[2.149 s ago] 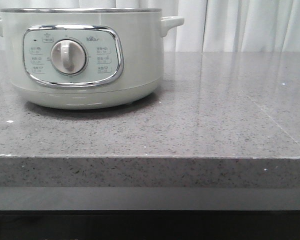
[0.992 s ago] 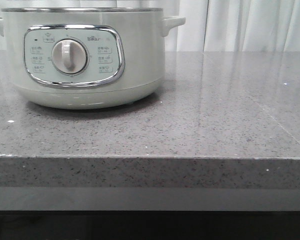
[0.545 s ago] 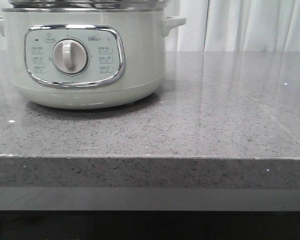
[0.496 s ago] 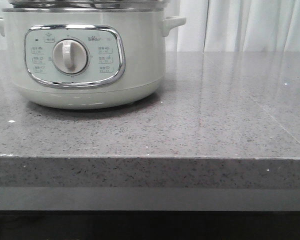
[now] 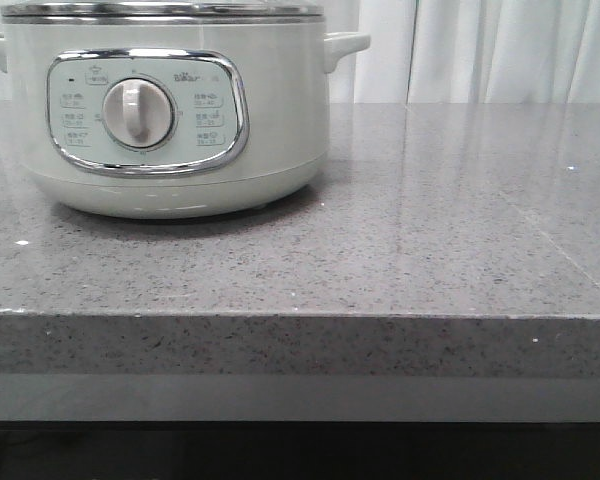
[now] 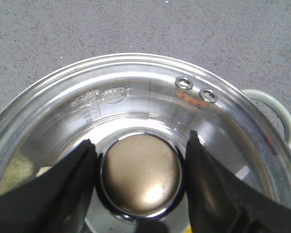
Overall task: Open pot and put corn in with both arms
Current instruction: 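Lower the held glass lid onto the pot with the left gripper, then open the left gripper and lift it off the lid knob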
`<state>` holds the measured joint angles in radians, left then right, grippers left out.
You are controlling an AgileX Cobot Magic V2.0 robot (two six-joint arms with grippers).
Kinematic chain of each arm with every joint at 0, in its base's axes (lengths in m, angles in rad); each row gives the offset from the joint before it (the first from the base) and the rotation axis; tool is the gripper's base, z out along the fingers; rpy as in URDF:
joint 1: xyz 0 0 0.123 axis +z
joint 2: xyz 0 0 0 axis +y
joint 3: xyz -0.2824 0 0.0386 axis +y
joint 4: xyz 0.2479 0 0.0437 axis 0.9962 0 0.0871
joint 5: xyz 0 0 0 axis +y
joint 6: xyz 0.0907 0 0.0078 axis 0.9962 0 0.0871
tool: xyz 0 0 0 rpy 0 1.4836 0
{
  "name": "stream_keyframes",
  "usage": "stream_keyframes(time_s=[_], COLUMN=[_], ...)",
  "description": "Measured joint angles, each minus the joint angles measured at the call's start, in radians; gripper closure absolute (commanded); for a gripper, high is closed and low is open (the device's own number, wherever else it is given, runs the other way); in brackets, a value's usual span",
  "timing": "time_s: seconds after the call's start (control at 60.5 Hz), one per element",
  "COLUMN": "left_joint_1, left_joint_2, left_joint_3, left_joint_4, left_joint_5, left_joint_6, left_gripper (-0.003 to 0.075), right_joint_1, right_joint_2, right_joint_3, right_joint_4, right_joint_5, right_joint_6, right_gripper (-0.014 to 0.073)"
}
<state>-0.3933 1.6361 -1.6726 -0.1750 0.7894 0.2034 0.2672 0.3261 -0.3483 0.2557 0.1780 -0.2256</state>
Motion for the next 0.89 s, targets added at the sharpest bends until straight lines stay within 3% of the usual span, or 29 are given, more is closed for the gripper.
stream_keyframes(time_s=[0.165,0.397,0.545,0.661,0.893], left_joint_1=[0.000,0.000,0.000,0.000,0.000], left_joint_2=[0.000,-0.002,-0.038,-0.092,-0.268], left_joint_3=[0.000,-0.002,-0.002,-0.002,0.086], left_joint_4=[0.000,0.000,0.000,0.000,0.000], left_joint_5=[0.000,-0.021,-0.038,-0.046,-0.067], left_joint_6=[0.000,0.000,0.002,0.019,0.037], left_gripper=[0.0420,0.0119,0.0120,0.0216,0.0649], right_joint_1=[0.000,0.000,0.000,0.000,0.000], right_joint_2=[0.000,0.000,0.000,0.000,0.000], right_joint_3=[0.000,0.000,0.000,0.000,0.000], right_joint_4=[0.000,0.000,0.000,-0.002,-0.002], right_joint_5=[0.000,0.000,0.000,0.000,0.000], right_joint_6=[0.000,-0.001,-0.001,-0.001,-0.001], right_gripper=[0.0658,0.0658,0.0658,0.0658,0.0658])
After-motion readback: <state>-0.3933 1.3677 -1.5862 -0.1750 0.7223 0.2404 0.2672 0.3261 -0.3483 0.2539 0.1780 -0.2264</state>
